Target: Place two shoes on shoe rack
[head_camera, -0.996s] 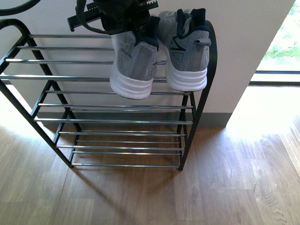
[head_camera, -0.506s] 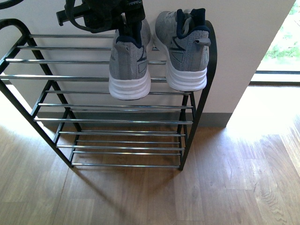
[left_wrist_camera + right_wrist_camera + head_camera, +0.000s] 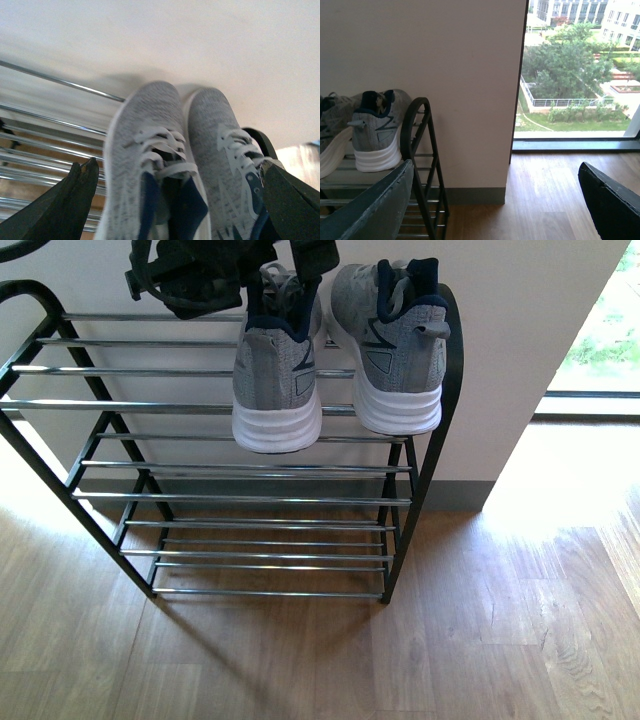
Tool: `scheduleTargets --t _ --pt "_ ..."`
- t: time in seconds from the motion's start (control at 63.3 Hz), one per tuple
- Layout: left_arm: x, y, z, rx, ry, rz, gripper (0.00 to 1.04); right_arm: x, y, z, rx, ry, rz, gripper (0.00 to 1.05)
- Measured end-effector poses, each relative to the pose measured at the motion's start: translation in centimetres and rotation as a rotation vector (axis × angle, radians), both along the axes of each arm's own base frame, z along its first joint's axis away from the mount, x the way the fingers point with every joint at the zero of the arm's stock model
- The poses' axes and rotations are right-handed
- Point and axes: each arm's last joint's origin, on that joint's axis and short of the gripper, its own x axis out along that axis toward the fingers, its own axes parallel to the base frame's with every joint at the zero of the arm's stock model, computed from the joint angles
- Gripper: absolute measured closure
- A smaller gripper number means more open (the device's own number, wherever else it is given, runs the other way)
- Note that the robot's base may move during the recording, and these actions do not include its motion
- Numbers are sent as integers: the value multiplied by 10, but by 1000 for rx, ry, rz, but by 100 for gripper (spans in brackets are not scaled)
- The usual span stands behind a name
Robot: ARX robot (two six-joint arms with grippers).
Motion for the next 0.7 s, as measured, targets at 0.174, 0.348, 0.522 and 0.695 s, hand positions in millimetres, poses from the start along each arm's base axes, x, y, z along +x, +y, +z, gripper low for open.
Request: scheduleTargets --t 0.174,0.348,0.522,0.695 --pt "-31 36 0 210 -309 88 27 0 0 0 0 0 0 9" --pt "-95 87 -20 371 -485 85 66 0 0 0 0 0 0 9" --pt "-132 109 -38 400 -462 64 96 0 0 0 0 0 0 9" --pt "-160 123 -47 406 -462 68 104 0 0 0 0 0 0 9"
